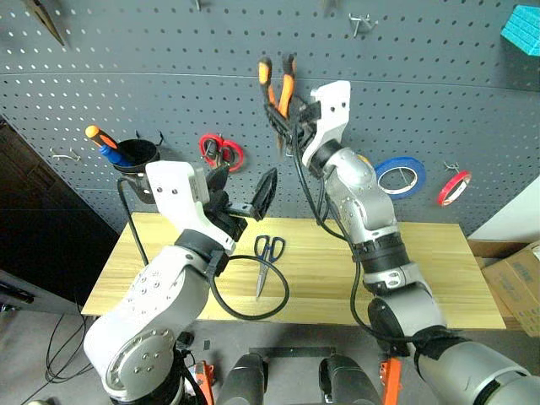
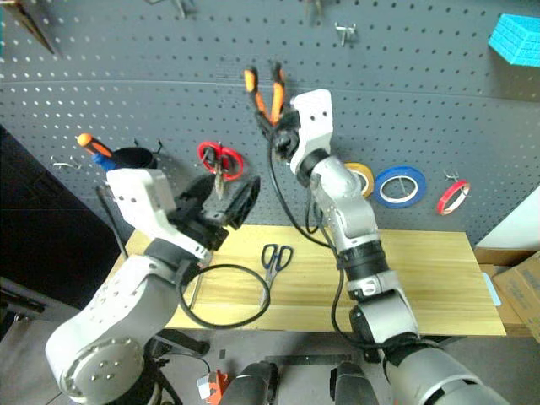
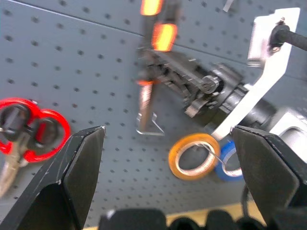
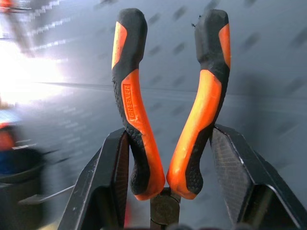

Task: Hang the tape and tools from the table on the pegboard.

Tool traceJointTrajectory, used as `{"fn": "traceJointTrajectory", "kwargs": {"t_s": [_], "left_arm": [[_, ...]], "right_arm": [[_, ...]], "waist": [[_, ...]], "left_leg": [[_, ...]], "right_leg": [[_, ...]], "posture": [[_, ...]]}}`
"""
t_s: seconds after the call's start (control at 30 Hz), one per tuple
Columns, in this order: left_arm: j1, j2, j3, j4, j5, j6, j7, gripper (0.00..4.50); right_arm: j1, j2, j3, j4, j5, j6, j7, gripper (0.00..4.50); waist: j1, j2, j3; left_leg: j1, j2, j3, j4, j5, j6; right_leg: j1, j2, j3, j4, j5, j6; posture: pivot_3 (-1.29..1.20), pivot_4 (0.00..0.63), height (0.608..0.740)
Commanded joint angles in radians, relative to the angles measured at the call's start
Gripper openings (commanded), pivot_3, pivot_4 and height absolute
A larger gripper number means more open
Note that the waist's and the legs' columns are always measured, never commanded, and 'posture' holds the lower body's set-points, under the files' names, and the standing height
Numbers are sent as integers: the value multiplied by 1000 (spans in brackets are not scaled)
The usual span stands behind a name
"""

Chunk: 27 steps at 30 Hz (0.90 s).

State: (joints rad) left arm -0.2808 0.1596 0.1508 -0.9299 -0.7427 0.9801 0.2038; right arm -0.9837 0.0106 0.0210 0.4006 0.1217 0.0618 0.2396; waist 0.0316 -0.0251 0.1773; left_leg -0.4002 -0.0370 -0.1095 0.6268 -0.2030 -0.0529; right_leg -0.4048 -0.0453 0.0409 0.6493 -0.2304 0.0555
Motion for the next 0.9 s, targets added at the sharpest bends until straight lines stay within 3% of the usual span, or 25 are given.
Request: {"fn": "traceJointTrajectory", "kwargs": {"t_s": [0.03, 0.4, 0.9], "left_arm": [[0, 10, -19, 8, 26, -51, -21, 4500], [46, 32, -42, 26, 55, -88, -60, 4500], [52, 26, -50, 18, 60, -91, -56, 4500]], "right_arm": [[-40, 2, -5, 36, -53, -118, -62, 2185], [-40, 50, -4, 154, -113, -238, -187, 2185], [8, 46, 0, 270, -161, -342, -226, 2185]], "waist": [[0, 0, 0], [-5, 0, 0], [-3, 0, 0]], "left_leg": [[0, 0, 0, 0, 0, 0], [0, 1, 0, -3, 0, 0], [0, 3, 0, -2, 1, -1]], "right_leg": [[0, 0, 0, 0, 0, 0], [-1, 1, 1, 0, 0, 0], [-1, 3, 1, 0, 1, -2]], "posture": [[198, 90, 740], [207, 94, 740], [229, 90, 740]]}}
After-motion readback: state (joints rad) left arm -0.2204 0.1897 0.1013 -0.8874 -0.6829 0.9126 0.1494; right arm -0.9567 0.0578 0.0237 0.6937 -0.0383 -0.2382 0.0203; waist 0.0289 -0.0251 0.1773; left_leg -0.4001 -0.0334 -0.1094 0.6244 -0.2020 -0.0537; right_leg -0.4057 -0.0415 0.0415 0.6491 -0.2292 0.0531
